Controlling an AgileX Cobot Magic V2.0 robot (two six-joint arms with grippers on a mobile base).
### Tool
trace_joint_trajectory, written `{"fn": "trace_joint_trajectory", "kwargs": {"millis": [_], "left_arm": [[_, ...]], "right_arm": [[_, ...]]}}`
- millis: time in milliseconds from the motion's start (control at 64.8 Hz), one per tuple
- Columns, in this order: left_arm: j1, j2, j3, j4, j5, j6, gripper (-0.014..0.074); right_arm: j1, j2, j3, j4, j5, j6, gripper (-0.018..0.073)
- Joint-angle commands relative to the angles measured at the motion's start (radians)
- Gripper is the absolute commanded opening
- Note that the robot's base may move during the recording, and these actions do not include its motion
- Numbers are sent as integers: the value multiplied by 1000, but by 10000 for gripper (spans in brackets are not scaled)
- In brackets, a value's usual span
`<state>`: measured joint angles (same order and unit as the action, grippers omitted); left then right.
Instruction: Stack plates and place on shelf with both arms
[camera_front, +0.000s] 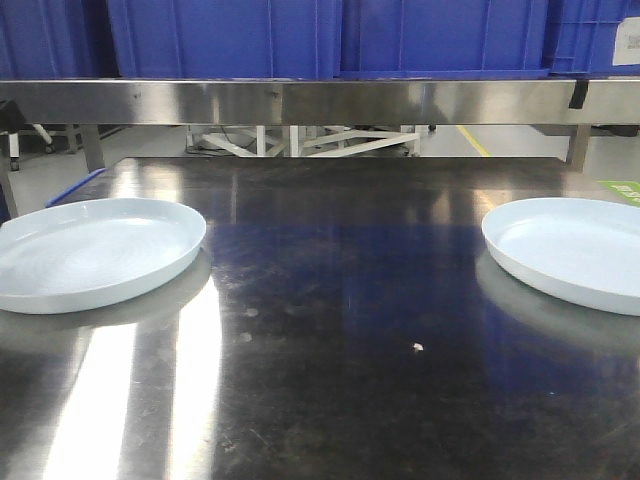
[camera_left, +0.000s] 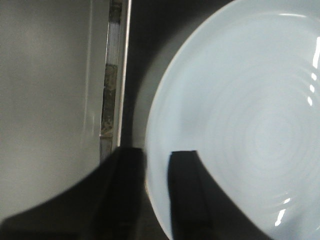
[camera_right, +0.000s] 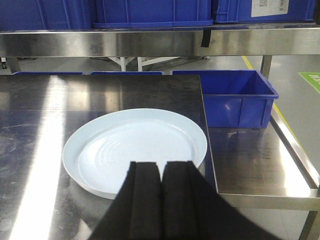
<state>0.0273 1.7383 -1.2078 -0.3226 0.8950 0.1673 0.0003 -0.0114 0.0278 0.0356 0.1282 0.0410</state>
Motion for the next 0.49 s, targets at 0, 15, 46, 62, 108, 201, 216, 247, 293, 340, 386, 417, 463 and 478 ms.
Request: {"fn": "trace_joint_trajectory", "kwargs": {"millis": [0,15,46,62,108,201,216,247,293,340,386,417,463,478], "left_arm": [[-3,-41,-33,-14,-9,-10,354],[-3,-41,-33,-14,-9,-10,359],[-3,-41,-33,-14,-9,-10,364],[-3,-41,-33,-14,-9,-10,364],[-3,-41,-33,-12,-11,-10,363],[-3,-37,-33,7,-19,-10,363],[-3,-34,-33,11,-19,-10,363],[-3,-32,-33,18,-24,-10,363],[-3,-23,-33,23,-33,-10,363],[-3,-12,-33,23,-44,-10,363],[-3,-5,-33,19,-54,-10,363],[-3,0,-33,17,-58,-10,363],[-3,8,-33,12,-58,-10,363],[-3,11,-33,12,-58,-10,363]], "right_arm": [[-5,-18,2,0,-88,-6,55],[-5,-18,2,0,-88,-6,55],[-5,-18,2,0,-88,-6,55],[-5,-18,2,0,-88,-6,55],[-5,-18,2,0,-88,-6,55],[-5,-18,2,0,-88,-6,55],[-5,-18,2,0,-88,-6,55],[-5,-18,2,0,-88,-6,55],[-5,-18,2,0,-88,-6,55],[-5,-18,2,0,-88,-6,55],[-5,-18,2,0,-88,-6,55],[-5,-18,2,0,-88,-6,55],[-5,-18,2,0,-88,-6,55],[-5,-18,2,0,-88,-6,55]]}}
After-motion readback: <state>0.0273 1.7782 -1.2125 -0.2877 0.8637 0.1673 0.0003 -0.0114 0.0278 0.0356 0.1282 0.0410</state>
